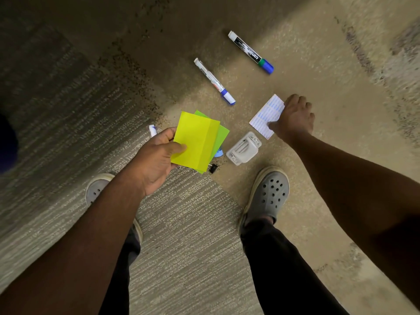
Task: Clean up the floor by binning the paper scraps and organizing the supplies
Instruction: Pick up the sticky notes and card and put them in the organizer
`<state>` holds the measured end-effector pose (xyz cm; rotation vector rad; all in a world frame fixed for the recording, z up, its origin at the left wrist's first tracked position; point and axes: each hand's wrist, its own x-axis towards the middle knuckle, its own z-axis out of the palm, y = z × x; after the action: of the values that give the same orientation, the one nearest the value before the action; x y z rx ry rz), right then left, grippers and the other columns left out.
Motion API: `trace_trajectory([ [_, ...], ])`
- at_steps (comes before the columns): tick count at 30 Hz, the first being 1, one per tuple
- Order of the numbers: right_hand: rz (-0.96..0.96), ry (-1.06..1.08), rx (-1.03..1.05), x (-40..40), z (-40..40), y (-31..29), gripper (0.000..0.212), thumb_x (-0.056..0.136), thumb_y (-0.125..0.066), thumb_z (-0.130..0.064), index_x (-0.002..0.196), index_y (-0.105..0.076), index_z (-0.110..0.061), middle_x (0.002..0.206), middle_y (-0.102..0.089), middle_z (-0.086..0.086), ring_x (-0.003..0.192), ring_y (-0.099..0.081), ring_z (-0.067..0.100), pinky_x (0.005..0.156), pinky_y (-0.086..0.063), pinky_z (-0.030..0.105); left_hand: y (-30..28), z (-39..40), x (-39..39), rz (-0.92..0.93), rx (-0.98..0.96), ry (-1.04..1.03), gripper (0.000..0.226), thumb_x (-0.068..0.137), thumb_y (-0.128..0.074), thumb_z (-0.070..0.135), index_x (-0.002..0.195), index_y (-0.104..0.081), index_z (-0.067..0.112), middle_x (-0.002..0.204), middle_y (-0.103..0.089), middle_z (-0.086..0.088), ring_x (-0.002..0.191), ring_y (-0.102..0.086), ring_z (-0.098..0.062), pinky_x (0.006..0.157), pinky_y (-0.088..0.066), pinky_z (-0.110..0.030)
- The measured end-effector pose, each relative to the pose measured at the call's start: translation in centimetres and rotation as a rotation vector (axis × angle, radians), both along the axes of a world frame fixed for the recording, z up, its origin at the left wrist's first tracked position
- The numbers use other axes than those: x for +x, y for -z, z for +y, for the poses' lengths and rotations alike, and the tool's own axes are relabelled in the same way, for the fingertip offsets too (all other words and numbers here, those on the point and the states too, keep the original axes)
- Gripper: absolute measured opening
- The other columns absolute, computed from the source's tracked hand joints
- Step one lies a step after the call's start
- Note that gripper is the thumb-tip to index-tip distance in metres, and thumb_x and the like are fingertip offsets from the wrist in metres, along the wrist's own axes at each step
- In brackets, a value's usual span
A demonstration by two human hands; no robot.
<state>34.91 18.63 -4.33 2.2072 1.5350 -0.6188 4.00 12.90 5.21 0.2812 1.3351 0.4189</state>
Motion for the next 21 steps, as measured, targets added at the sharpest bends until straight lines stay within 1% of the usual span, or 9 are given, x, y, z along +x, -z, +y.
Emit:
trace_trajectory([
  [2,0.026,0.059,0.011,0.2,0.0,0.1,0.072,0.066,-0.082,-0.03,0.12,-0.042,-0.006,0.123,-0.052,0.015,0.116,-0.048,0.036,0.095,-0.04,0.047,-0.3,-0.1,-0.3,0.009,-0.005,0.002,0.036,0.093,-0.043,-0.004,0.116,-0.06,0.018,0.105,-0.071,0.001,0.087,-0.066,-0.013,0.063,-0.053,-0.024],
  [6,0.086,0.158,-0.015,0.6,-0.5,0.2,0.058,0.074,-0.075,-0.028,0.12,-0.045,-0.008,0.123,-0.052,0.016,0.117,-0.046,0.037,0.097,-0.04,0.046,-0.8,-0.6,-1.0,0.02,-0.03,-0.029,0.04,0.093,-0.043,-0.005,0.127,-0.055,0.013,0.122,-0.066,-0.008,0.104,-0.063,-0.021,0.086,-0.051,-0.036],
  [9,0.112,0.176,-0.092,0.8,-0.8,-0.3,0.047,0.084,-0.064,-0.032,0.122,-0.053,-0.006,0.125,-0.053,0.021,0.12,-0.048,0.04,0.098,-0.042,0.042,-1.5,-1.1,-1.4,0.037,-0.029,-0.046,0.039,0.093,-0.043,-0.003,0.125,-0.057,0.015,0.118,-0.068,-0.004,0.1,-0.064,-0.018,0.081,-0.052,-0.033],
  [11,0.166,0.226,-0.061,0.6,-1.1,-1.6,0.038,0.087,-0.06,-0.031,0.115,-0.059,-0.005,0.118,-0.06,0.022,0.112,-0.056,0.039,0.091,-0.045,0.037,-2.4,-1.5,-1.8,0.051,-0.032,-0.101,0.036,0.093,-0.044,-0.002,0.117,-0.062,0.018,0.11,-0.071,0.0,0.095,-0.065,-0.015,0.082,-0.05,-0.032],
  [13,0.241,0.277,-0.001,0.2,-1.5,-4.0,0.028,0.088,-0.058,-0.028,0.103,-0.062,-0.006,0.105,-0.066,0.019,0.099,-0.061,0.037,0.079,-0.044,0.034,-4.0,-2.0,-2.4,0.064,-0.045,-0.162,0.034,0.092,-0.045,-0.001,0.111,-0.064,0.019,0.106,-0.072,0.001,0.092,-0.066,-0.015,0.083,-0.049,-0.035],
  [15,0.32,0.344,0.017,-0.6,-2.1,-7.4,0.019,0.089,-0.057,-0.028,0.096,-0.061,-0.01,0.095,-0.067,0.013,0.089,-0.062,0.032,0.073,-0.044,0.034,-6.4,-2.6,-2.9,0.065,-0.063,-0.212,0.032,0.092,-0.045,-0.001,0.109,-0.065,0.018,0.103,-0.073,0.0,0.088,-0.067,-0.015,0.078,-0.052,-0.035],
  [17,0.398,0.402,0.01,-1.6,-2.5,-11.6,0.013,0.089,-0.059,-0.029,0.086,-0.058,-0.016,0.09,-0.066,0.007,0.082,-0.061,0.028,0.071,-0.047,0.035,-9.7,-3.0,-3.2,0.065,-0.074,-0.261,0.031,0.091,-0.044,-0.002,0.106,-0.065,0.014,0.101,-0.074,-0.003,0.086,-0.069,-0.018,0.074,-0.054,-0.037],
  [19,0.482,0.464,0.027,-2.9,-2.6,-16.4,0.017,0.088,-0.063,-0.029,0.078,-0.056,-0.018,0.083,-0.066,0.006,0.077,-0.061,0.027,0.069,-0.047,0.036,-13.6,-3.3,-3.5,0.083,-0.072,-0.311,0.032,0.089,-0.042,-0.005,0.106,-0.065,0.01,0.1,-0.075,-0.006,0.086,-0.07,-0.021,0.076,-0.052,-0.038],
  [21,0.593,0.565,0.052,-4.9,-2.1,-21.6,0.016,0.087,-0.066,-0.026,0.079,-0.059,-0.014,0.081,-0.068,0.007,0.074,-0.063,0.026,0.072,-0.051,0.041,-17.9,-3.5,-3.8,0.108,-0.06,-0.331,0.036,0.087,-0.041,-0.008,0.11,-0.064,0.007,0.103,-0.075,-0.009,0.089,-0.071,-0.024,0.077,-0.052,-0.039],
])
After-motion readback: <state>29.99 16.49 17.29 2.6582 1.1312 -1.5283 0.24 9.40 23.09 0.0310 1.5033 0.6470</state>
